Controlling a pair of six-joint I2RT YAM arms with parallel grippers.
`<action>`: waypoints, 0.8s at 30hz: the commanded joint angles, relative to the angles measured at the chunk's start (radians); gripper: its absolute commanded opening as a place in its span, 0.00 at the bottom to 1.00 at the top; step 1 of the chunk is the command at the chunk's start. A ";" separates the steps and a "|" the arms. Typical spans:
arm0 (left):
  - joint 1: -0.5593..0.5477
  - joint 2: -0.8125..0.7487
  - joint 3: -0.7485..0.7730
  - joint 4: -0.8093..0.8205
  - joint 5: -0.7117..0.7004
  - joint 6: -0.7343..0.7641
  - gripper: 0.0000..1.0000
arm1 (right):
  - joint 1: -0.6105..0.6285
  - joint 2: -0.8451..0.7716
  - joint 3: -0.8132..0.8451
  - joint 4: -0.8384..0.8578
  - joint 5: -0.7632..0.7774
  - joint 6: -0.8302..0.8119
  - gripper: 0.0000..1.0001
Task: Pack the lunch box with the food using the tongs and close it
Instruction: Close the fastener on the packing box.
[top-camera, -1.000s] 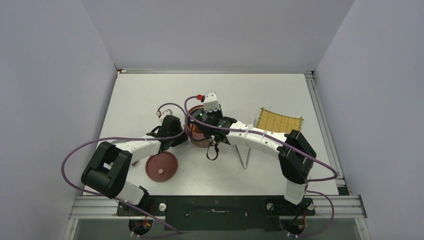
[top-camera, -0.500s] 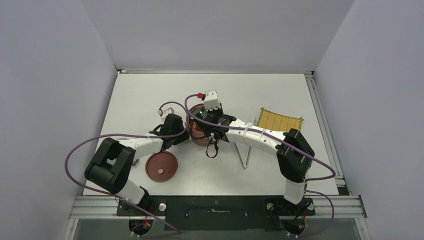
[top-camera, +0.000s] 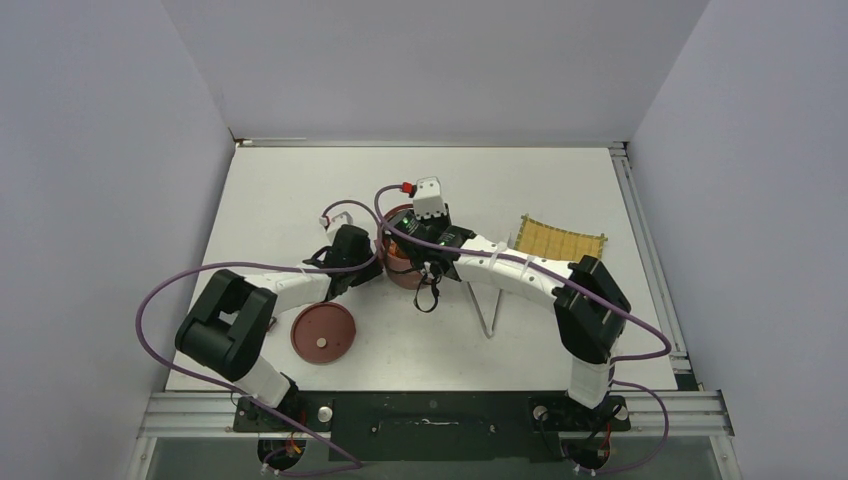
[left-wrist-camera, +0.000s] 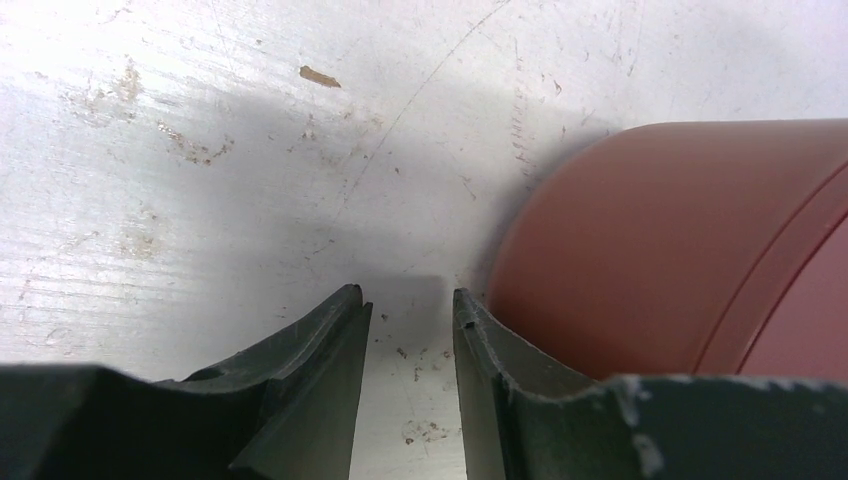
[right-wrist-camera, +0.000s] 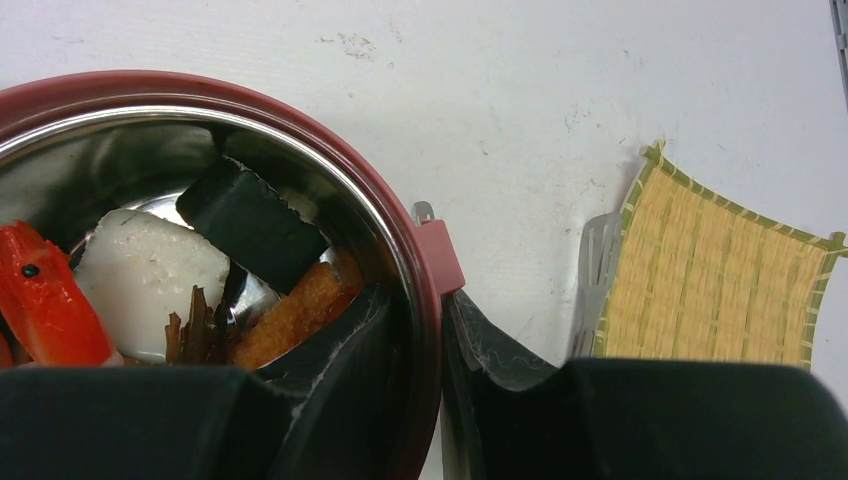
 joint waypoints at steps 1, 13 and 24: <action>-0.062 -0.044 0.106 0.203 0.100 -0.014 0.38 | 0.065 0.069 -0.021 -0.075 -0.204 0.035 0.05; 0.015 -0.287 0.145 -0.197 -0.008 0.208 0.48 | -0.009 0.005 -0.013 -0.140 -0.142 0.075 0.05; 0.091 -0.531 0.111 -0.464 0.016 0.285 0.63 | -0.030 -0.021 0.024 -0.137 -0.170 0.063 0.24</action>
